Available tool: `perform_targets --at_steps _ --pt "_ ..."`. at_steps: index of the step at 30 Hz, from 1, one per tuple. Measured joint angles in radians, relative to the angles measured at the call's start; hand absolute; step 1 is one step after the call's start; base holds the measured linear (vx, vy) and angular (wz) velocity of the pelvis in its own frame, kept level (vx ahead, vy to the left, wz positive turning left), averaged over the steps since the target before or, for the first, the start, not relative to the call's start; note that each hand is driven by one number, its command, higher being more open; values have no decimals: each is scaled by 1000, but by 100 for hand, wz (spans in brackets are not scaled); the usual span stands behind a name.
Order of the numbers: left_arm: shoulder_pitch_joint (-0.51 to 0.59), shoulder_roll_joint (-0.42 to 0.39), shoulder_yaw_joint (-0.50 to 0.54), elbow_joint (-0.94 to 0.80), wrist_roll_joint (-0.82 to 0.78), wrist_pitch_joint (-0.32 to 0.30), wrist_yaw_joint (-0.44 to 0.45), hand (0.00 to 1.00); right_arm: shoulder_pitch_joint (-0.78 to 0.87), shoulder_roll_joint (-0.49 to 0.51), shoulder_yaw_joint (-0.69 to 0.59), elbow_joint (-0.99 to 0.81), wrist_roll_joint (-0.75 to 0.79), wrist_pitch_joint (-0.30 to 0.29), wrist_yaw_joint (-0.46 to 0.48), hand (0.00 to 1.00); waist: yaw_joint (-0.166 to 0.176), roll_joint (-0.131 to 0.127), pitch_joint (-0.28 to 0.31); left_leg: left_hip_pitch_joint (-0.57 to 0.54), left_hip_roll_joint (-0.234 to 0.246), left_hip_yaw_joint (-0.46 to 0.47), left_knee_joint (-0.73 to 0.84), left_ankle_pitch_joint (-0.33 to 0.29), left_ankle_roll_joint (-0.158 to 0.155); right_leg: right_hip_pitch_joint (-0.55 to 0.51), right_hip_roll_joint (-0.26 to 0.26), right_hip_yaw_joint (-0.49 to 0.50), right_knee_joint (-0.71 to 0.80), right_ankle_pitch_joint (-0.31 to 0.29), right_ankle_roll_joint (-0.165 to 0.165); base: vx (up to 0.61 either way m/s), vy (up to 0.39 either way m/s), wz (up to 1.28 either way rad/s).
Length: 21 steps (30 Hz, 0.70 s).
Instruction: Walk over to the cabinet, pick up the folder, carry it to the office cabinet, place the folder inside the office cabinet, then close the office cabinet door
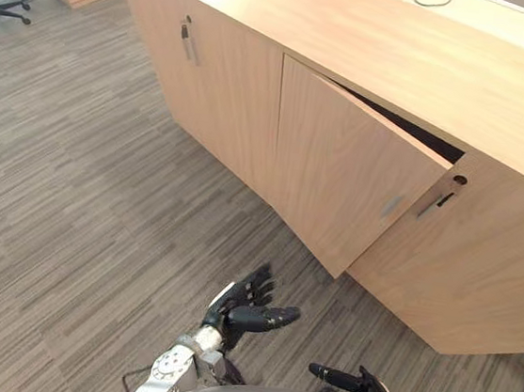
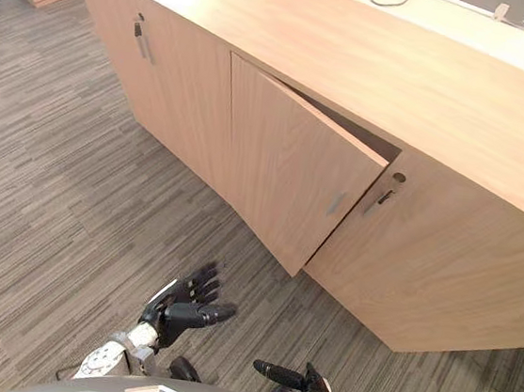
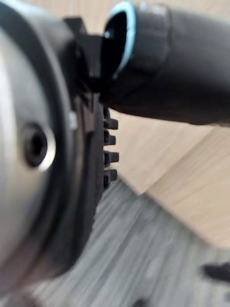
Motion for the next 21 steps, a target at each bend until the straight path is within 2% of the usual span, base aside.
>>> perform_targets --at_steps 1,2,5,8,13,17,21 --pt "-49 -24 128 203 122 -1 62 100 1 5 -2 -3 1 0 -13 100 -3 0 0 18 -11 -2 -28 18 -6 12 0 -6 1 -4 -5 -22 42 12" --pt "-82 -25 214 288 198 -2 108 100 1 7 -7 -9 3 1 -21 100 -8 3 0 23 -17 -10 -45 30 -9 18 2 -15 1 -7 -9 -30 41 12" --pt "-109 -31 394 431 268 -4 226 100 -1 24 -50 -20 9 1 -38 100 -11 3 -2 55 -39 -14 -100 59 -16 33 1 -22 -1 -16 -16 -49 38 8" --pt "-104 -41 444 445 290 -37 306 100 -4 30 -76 -20 10 3 -53 100 -14 1 0 73 -72 -26 -152 84 -12 51 -10 -43 -4 -30 -4 -58 56 15" --pt "-103 -69 489 466 306 -81 388 100 -4 35 -77 -20 47 -2 -82 100 -12 -5 -1 124 -121 -32 -251 127 -10 73 -22 -52 2 -45 0 -48 63 6" --pt "-109 -69 493 486 300 -93 390 100 -6 37 -55 -20 50 -4 -97 100 -14 -12 -5 164 -152 -32 -330 160 -12 92 -22 -54 1 -48 0 -33 29 0" --pt "-130 -45 462 523 261 -92 347 100 -9 48 -39 -20 49 -3 -95 100 -16 -23 -11 186 -157 -31 -344 165 -14 108 -21 -51 2 -45 4 0 0 0"
